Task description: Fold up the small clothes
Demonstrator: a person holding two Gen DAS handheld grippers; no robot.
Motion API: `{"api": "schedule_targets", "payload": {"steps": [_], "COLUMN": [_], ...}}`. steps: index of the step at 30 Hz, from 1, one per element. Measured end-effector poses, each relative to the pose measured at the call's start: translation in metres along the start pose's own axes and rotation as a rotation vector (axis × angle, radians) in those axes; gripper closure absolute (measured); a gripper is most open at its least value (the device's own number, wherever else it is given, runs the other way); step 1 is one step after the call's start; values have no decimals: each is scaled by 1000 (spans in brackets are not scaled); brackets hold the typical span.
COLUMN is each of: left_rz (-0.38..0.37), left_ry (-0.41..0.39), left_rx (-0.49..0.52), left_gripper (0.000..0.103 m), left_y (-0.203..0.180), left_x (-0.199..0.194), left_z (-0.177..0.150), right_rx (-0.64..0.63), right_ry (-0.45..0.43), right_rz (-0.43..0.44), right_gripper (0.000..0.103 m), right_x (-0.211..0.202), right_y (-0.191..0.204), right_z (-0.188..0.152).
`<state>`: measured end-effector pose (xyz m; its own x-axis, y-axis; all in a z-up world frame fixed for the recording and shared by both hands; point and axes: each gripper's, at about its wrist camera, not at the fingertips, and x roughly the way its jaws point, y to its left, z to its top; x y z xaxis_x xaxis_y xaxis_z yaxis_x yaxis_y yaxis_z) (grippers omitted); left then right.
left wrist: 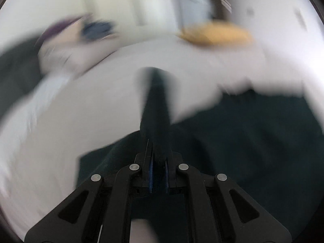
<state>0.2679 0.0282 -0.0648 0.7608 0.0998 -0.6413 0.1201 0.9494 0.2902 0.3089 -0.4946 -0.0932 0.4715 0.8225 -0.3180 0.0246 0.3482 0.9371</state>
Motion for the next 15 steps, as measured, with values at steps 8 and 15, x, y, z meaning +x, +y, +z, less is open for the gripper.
{"api": "schedule_targets", "payload": {"steps": [8, 15], "left_rz": [80, 55], "left_ry": [-45, -105], "left_rx": [135, 63], "left_gripper": [96, 96], "left_y": [-63, -42], "left_x": [2, -18], "left_z": [-31, -39], "right_rx": [-34, 1], "right_ry": [122, 316], "right_rz": [-32, 6], "right_gripper": [21, 27], "right_x": [74, 185], "right_y": [22, 50], "right_z": [35, 36]}}
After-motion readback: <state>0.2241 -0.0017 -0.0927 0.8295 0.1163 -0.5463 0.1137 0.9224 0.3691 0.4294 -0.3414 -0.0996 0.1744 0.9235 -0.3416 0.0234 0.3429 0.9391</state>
